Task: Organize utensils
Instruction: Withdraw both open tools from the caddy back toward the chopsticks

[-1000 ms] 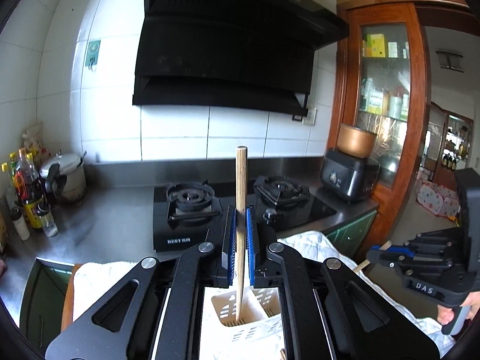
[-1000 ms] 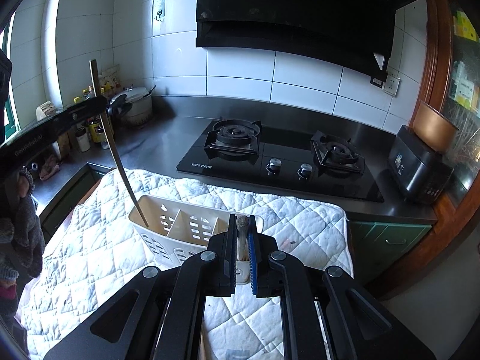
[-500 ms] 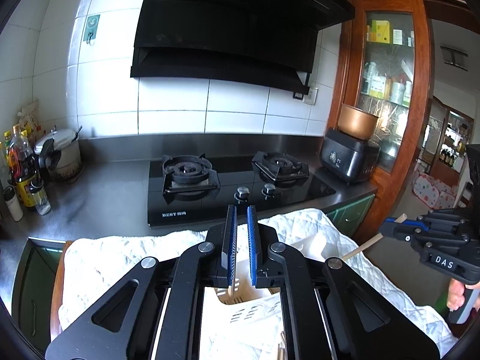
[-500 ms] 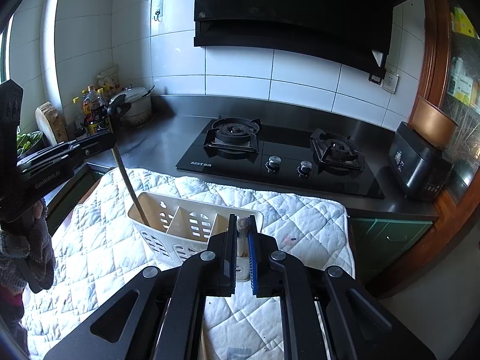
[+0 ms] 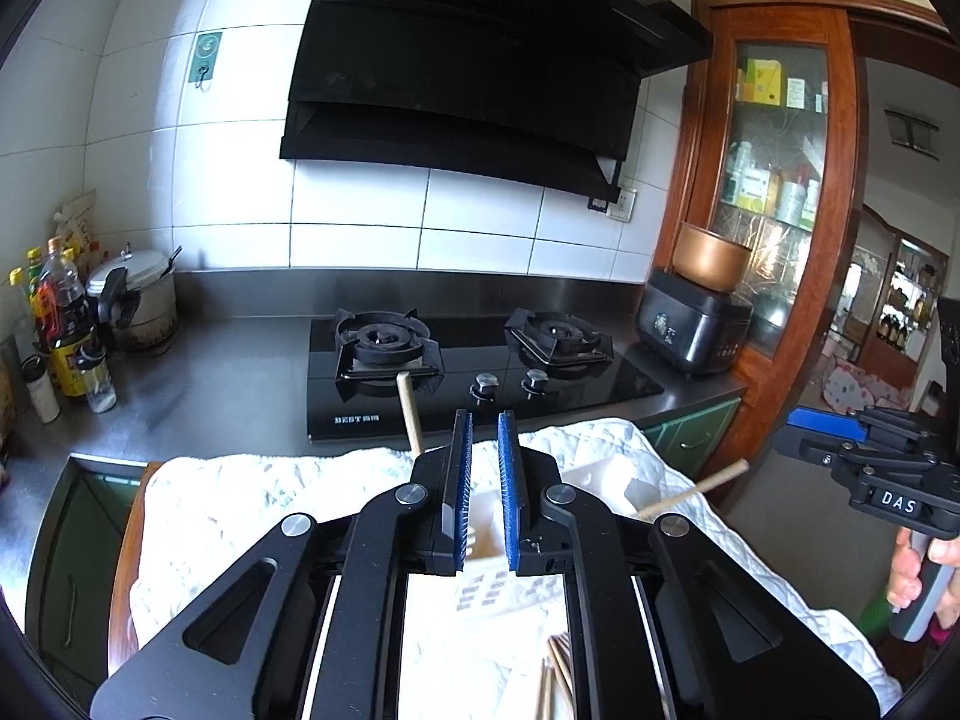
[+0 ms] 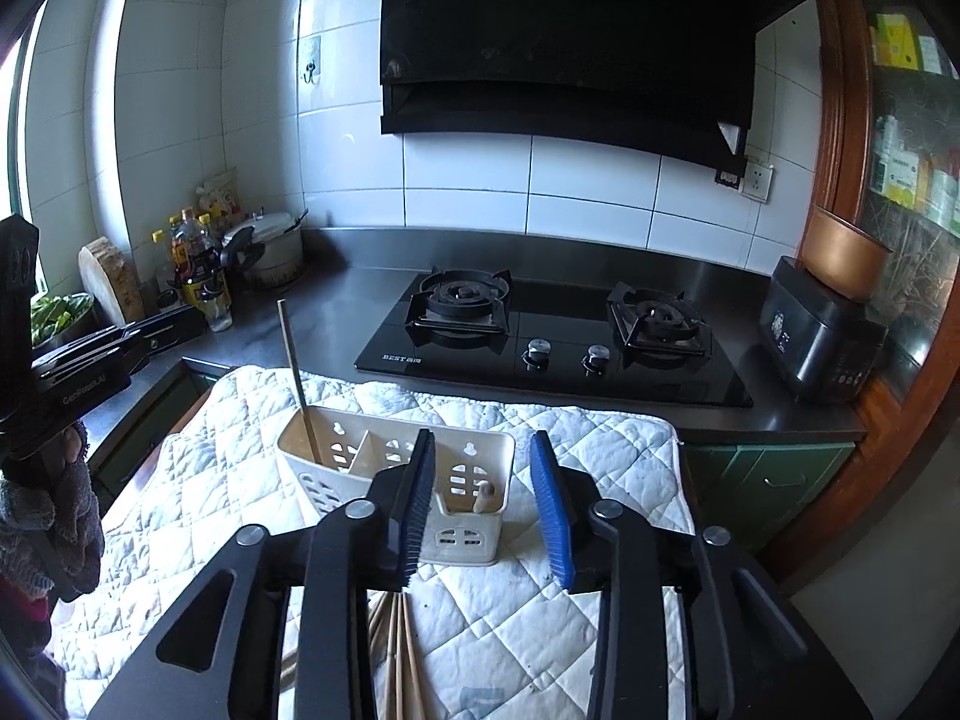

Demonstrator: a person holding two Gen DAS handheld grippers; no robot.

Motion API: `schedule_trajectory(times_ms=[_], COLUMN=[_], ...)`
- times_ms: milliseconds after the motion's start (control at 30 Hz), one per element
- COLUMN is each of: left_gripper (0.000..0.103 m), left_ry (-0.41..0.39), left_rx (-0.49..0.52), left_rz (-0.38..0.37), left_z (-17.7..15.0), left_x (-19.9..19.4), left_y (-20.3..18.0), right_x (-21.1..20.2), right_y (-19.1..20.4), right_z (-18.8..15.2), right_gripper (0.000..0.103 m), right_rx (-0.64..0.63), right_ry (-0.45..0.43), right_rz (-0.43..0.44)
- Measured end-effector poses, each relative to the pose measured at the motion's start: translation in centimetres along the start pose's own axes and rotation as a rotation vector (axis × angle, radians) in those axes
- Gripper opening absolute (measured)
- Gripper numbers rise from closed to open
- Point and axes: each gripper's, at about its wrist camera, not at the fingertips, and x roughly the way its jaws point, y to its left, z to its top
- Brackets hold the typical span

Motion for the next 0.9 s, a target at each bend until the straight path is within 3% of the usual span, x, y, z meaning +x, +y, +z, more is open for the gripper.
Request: schedule_trajectory(times_ms=[100,200,300,367,400,433,467,500,667,900], left_gripper=[0.009,0.01,0.01,0.01,0.01,0.025,0.06,0.069,0.068,0.068], left_ry=[-0.002,0.013,0.034,0.055,0.066,0.078,0.089,0.09,0.13,0.243], left_rx=[-0.009,-0.023,-0.03,-0.029,-0.027,-0.024,-0.026,-0.03,0.021,0.003], left_rz=[-0.004,-0.011,-0.008,-0.01,-0.003,0.006,0.019,0.031,0.051,0.03], left_z=[-1.3,-3.0,-5.2,-7.0,-7.7,-8.6,-9.6,-10.4,-15.1,-20.1], left_x=[-2.0,-3.6,-5.0,-5.7,-6.0,-6.3,-6.6,-6.9,-8.1,-7.9], left_y=[0.3,0.6,0.9,0.9,1.0,1.0,1.0,1.0,0.7,1.7], right_x=[-1.5,-2.8,-3.6,-3.9,-3.9,-4.0,-4.0,-4.1,-3.7,-3.1], right_y=[0.4,1.1,1.6,1.9,2.1,2.3,2.4,2.6,3.5,4.1], right_z=[-1.9,-4.2,-7.1,-8.9,-9.8,-10.6,-11.4,-12.2,-15.8,-19.6], right_gripper=[0.042,0.059,0.063,0.077,0.077,0.078,0.084,0.087,0.089,0.09], right_rx=[-0.005,-0.007,0.004,0.019,0.019,0.018,0.02,0.022,0.01,-0.003], right_ry=[-0.015,-0.021,-0.011,-0.005,0.0,0.005,0.009,0.012,0.051,0.096], right_rz=[0.006,0.009,0.02,0.027,0.026,0.023,0.02,0.019,0.016,0.015])
